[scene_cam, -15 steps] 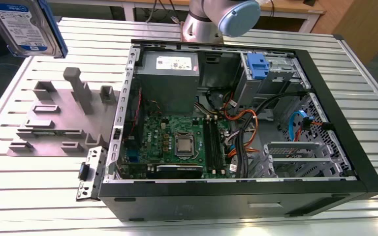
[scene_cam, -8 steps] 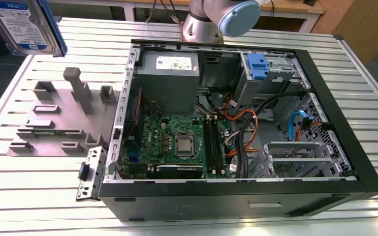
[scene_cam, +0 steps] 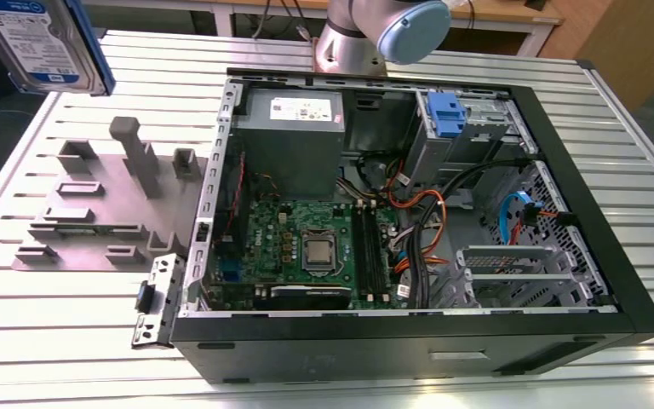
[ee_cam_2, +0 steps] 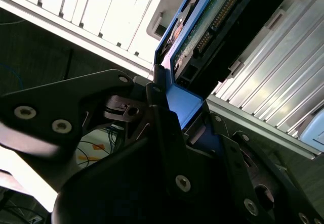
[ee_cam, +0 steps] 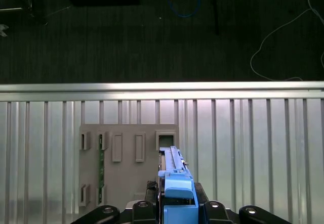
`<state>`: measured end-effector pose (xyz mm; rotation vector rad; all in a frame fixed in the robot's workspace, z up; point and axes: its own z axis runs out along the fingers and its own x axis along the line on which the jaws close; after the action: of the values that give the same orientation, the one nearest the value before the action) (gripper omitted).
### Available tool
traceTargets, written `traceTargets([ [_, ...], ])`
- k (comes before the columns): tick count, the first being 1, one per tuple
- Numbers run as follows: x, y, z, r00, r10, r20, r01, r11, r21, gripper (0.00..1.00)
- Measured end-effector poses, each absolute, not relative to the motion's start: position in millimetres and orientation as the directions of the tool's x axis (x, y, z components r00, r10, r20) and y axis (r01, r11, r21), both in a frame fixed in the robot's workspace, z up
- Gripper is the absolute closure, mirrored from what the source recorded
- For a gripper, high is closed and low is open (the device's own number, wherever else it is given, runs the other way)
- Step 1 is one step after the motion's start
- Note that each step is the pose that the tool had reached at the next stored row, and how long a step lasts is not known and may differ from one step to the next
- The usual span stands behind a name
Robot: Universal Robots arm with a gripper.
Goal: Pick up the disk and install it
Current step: 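Pick up the disk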
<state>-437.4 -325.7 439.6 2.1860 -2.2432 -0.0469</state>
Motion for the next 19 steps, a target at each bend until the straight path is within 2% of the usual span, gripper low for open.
traceTargets([
  [19,-437.4,-325.7,445.4,-0.026,-1.000,-0.014,-0.999,0.026,0.028,0.64],
])
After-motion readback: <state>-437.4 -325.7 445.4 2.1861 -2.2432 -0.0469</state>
